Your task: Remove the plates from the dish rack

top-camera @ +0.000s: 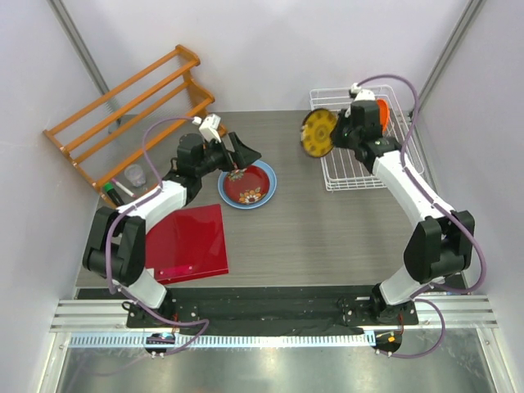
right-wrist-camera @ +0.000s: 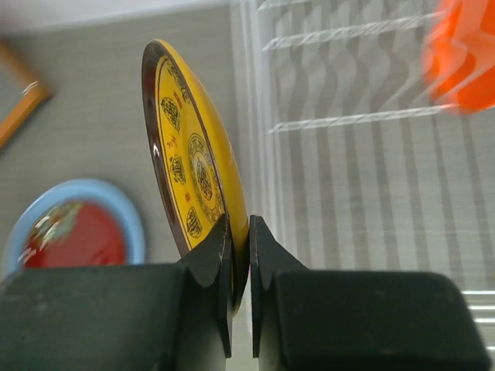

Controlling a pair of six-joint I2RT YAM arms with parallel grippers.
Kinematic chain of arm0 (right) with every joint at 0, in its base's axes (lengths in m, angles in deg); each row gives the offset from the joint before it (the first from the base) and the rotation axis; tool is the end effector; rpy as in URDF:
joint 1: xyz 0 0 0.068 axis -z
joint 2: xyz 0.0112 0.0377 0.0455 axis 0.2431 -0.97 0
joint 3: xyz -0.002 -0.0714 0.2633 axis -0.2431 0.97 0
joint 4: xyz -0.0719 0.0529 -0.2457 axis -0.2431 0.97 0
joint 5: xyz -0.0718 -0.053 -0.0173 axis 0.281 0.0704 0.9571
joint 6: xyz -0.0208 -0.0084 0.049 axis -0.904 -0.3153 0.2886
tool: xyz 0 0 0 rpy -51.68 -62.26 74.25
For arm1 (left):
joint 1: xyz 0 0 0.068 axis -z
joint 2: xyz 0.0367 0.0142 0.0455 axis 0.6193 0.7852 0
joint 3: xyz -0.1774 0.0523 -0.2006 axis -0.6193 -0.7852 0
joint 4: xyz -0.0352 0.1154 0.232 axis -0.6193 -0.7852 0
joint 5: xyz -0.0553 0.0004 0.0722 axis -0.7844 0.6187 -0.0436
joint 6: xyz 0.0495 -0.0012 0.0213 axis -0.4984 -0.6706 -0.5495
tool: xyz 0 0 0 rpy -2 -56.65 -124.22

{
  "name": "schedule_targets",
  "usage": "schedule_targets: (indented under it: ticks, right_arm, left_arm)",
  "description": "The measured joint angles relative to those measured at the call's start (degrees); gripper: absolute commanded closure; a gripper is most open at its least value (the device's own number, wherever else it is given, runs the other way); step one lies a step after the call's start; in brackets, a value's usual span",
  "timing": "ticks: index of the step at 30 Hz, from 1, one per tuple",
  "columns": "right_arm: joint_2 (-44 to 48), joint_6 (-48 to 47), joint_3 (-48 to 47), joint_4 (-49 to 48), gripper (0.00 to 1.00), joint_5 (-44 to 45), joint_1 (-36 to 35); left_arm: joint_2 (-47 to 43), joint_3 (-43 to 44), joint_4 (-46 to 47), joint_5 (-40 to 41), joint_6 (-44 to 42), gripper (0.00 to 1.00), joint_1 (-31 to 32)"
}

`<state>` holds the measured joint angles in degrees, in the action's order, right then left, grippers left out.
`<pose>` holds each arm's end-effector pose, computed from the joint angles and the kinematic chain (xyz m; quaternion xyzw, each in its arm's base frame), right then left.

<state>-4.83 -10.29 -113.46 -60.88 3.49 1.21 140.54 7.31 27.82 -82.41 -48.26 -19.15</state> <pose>0.3629 0.0774 0.3520 0.0439 0.8516 0.0577 0.5192 0.3402 -0.1343 0.2671 0.0159 0.7748 -0.4414 0.4524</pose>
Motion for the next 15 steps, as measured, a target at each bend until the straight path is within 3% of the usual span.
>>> schedule_targets:
  ticks: [7,15]
  right_arm:
    - [0.6,12.6,13.6,-9.5,0.99,-20.4,-0.7]
    - [0.6,22.7,17.9,-22.0,0.99,-31.5,-2.0]
  left_arm:
    - [3.4,-0.4,5.7,-2.6,3.3,0.01,0.8]
    - [6.7,-1.5,9.7,-2.8,5.7,0.03,1.0]
